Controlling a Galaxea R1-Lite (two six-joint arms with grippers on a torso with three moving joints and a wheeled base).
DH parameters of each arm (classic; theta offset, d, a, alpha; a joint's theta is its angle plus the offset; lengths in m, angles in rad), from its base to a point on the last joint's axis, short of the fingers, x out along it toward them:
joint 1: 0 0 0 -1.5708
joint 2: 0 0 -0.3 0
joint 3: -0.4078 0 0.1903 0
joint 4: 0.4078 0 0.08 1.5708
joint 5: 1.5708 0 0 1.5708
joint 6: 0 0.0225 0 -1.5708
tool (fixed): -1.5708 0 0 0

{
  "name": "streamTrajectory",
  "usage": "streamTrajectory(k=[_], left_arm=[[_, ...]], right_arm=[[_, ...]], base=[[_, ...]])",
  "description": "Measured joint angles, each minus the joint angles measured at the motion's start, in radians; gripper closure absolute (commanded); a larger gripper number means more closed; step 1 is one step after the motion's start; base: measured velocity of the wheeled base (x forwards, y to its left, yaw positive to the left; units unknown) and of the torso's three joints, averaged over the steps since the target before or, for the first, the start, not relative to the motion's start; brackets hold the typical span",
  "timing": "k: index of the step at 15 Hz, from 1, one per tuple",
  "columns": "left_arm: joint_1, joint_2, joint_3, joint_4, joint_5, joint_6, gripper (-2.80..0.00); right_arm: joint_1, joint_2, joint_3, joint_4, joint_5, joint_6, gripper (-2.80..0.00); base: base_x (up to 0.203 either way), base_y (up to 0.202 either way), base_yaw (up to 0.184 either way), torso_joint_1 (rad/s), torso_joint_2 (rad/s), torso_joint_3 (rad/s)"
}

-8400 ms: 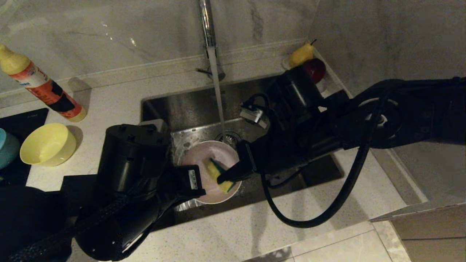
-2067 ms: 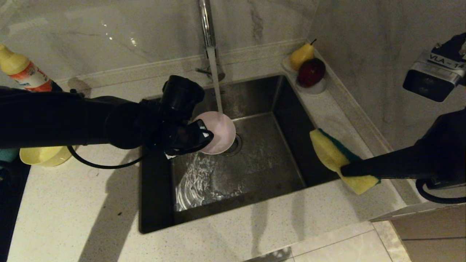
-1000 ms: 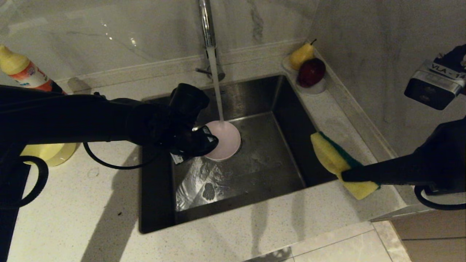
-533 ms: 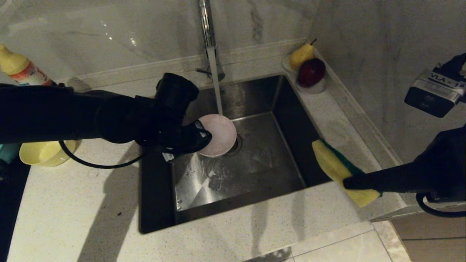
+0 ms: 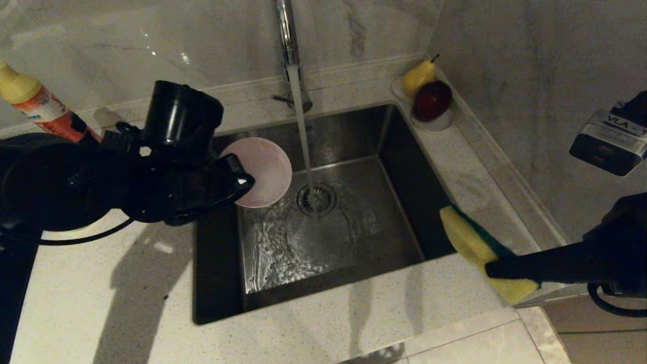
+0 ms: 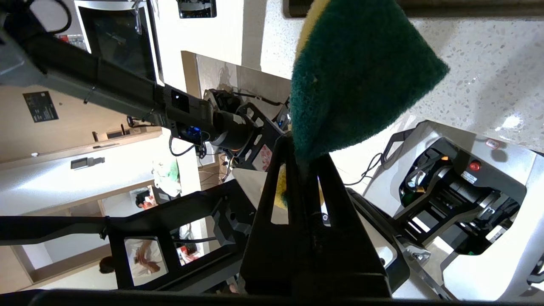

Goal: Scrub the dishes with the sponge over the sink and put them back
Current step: Rinse the bowl

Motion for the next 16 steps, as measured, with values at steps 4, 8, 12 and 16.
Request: streamTrajectory(k=[4, 8, 12, 16], left_arm=[[0.0, -0.08, 0.154, -0.286, 0.1, 0.204, 0.0], [0.001, -0.127, 0.318, -0.668, 0.112, 0.431, 0.0], [0.001, -0.137, 0.407, -1.011, 0.101, 0.626, 0.0], [0.0, -0.16, 0.447, -1.181, 0.01, 0.718, 0.0]], right_arm=[[0.0, -0.001, 0.009, 0.002, 0.001, 0.0, 0.0], [0.0, 0.005, 0.021, -0.001, 0.001, -0.001, 0.0], [0.006, 0.012, 0.025, -0.002, 0.002, -0.001, 0.0], [0.006, 0.012, 0.042, -0.003, 0.002, -0.001, 0.0]], base=[[0.0, 0.0, 0.0, 0.0, 0.0, 0.0], [0.0, 0.0, 0.0, 0.0, 0.0, 0.0], [0.0, 0.0, 0.0, 0.0, 0.0, 0.0], [0.0, 0.0, 0.0, 0.0, 0.0, 0.0]])
